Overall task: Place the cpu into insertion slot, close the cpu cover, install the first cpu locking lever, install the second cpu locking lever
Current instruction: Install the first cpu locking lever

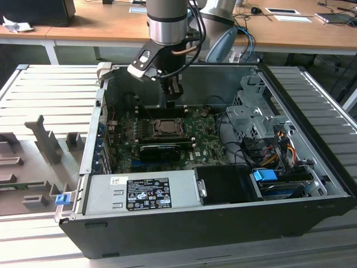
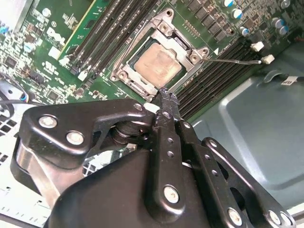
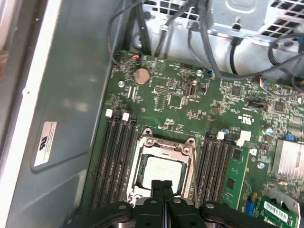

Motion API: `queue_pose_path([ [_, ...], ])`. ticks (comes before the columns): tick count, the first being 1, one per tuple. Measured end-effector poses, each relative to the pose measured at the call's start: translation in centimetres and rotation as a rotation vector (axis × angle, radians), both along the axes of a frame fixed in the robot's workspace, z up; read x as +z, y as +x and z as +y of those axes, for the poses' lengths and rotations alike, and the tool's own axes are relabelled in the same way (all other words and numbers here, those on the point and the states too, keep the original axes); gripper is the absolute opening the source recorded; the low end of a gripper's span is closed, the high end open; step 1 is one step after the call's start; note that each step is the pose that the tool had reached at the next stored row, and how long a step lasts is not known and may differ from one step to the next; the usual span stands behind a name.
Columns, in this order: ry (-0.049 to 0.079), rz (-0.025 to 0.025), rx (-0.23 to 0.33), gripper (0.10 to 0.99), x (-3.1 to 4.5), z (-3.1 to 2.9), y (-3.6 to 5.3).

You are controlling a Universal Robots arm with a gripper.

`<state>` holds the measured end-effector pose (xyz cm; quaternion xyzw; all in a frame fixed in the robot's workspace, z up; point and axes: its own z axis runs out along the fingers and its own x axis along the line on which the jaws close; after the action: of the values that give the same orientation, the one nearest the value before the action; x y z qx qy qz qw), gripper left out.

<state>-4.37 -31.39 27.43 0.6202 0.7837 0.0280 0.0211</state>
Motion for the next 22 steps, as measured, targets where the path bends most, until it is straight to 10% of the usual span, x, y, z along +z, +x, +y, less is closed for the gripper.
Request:
queue_pose_path([
  [22,-0.003,0.0005,0.356,0.106,0.00,0.00,0.00],
])
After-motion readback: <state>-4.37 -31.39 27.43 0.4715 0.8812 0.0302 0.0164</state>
